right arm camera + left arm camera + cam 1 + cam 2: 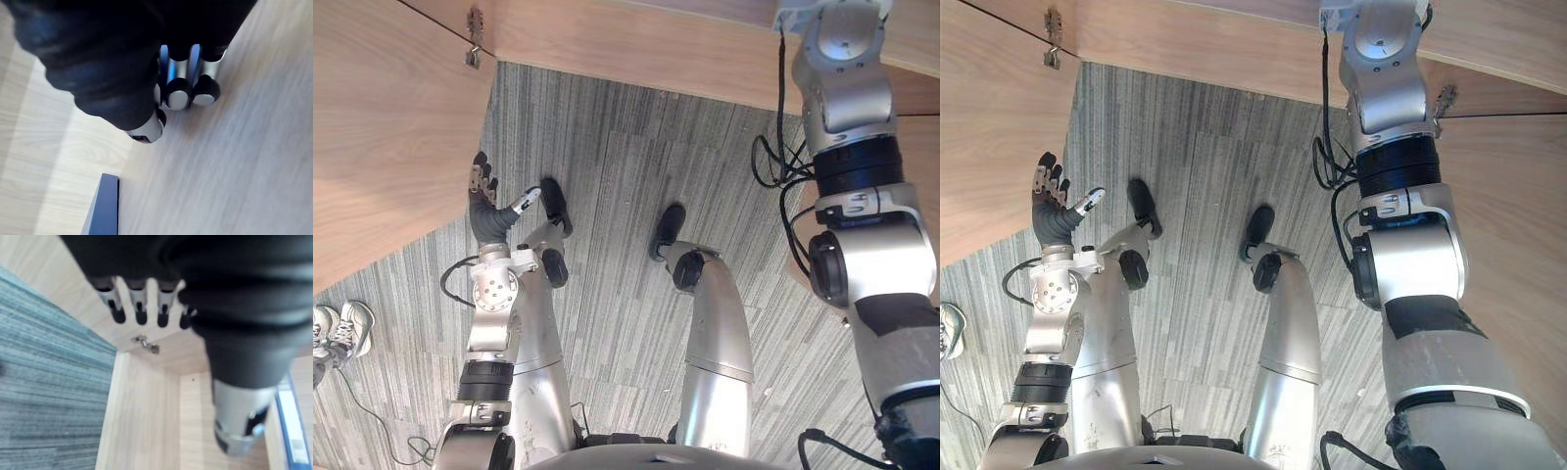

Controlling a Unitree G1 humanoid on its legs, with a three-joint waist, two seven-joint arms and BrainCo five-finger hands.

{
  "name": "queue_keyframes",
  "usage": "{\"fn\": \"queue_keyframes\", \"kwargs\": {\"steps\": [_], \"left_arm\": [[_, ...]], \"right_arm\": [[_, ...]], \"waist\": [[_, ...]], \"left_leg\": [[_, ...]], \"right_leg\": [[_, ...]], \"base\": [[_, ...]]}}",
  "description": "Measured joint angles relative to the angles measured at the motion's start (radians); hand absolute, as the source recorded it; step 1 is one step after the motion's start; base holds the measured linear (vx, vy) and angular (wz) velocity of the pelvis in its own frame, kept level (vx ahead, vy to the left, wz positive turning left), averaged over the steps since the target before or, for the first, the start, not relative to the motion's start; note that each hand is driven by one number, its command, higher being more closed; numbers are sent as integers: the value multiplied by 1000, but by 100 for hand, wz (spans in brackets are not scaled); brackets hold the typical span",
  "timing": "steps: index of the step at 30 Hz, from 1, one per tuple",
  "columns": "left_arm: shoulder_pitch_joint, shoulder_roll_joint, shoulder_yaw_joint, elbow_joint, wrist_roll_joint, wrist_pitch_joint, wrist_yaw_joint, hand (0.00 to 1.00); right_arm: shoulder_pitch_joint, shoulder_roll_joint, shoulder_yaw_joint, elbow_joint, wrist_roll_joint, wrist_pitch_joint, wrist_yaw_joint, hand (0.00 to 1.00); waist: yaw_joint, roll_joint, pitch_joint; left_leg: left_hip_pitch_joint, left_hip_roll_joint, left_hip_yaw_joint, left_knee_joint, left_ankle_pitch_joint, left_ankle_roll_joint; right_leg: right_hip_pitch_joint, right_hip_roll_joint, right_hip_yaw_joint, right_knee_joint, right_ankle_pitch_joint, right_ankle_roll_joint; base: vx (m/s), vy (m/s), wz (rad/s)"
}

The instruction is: Walk over to the cabinet, pick up the folder, carry it to the office cabinet, place the folder inside the office cabinet, then close the office cabinet door

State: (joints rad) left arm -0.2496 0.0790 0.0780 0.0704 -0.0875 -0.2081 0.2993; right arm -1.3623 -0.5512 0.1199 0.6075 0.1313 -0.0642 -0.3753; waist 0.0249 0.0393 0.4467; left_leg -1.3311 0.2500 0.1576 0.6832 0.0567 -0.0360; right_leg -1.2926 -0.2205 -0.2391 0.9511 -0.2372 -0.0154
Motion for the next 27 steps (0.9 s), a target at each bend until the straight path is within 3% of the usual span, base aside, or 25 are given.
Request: {"fn": "queue_keyframes", "kwargs": {"steps": [6, 12, 17, 21, 22, 27], "left_arm": [[1, 0, 1, 11, -19, 0, -1, 0], [-4, 1, 12, 26, -14, 6, -1, 0], [-4, 2, 29, 47, 35, 21, -6, 0], [0, 2, 21, 81, 73, 40, -21, 0], [4, 5, 17, 85, 73, 42, -24, 0], [52, 4, -3, 102, 98, 50, -33, 0]], "right_arm": [[25, -10, -7, -8, 29, -3, 1, 100], [241, -2, -78, -283, 17, -29, -10, 100], [511, 84, -155, -566, -55, -68, -22, 100], [716, 146, -170, -745, -101, -102, -20, 100], [778, 174, -170, -790, -101, -120, -18, 100], [987, 278, -78, -918, -139, -182, 12, 100]], "waist": [[-9, 0, 0], [-10, -5, -2], [-23, -43, -21], [-27, -52, -25], [-28, -70, -36], [-36, -106, -72]], "left_leg": [[26, 5, 8, -23, 18, 3], [80, 18, 9, -21, 12, 3], [130, 41, 17, 1, -17, -2], [206, 59, 28, 38, -61, -6], [241, 61, 39, 36, -71, -6], [386, 82, 62, 33, -120, -12]], "right_leg": [[22, 6, -5, -23, 16, -5], [78, 19, -5, -34, 17, -5], [124, 39, 11, -37, 10, 1], [212, 49, 14, -38, -8, 8], [240, 50, 22, -45, -11, 10], [399, 76, 28, -122, -7, 27]], "base": [[-34, -8, -2], [-41, -17, -5], [-55, -26, -15], [-48, -21, -11], [-23, -16, -12], [35, 18, -18]]}}
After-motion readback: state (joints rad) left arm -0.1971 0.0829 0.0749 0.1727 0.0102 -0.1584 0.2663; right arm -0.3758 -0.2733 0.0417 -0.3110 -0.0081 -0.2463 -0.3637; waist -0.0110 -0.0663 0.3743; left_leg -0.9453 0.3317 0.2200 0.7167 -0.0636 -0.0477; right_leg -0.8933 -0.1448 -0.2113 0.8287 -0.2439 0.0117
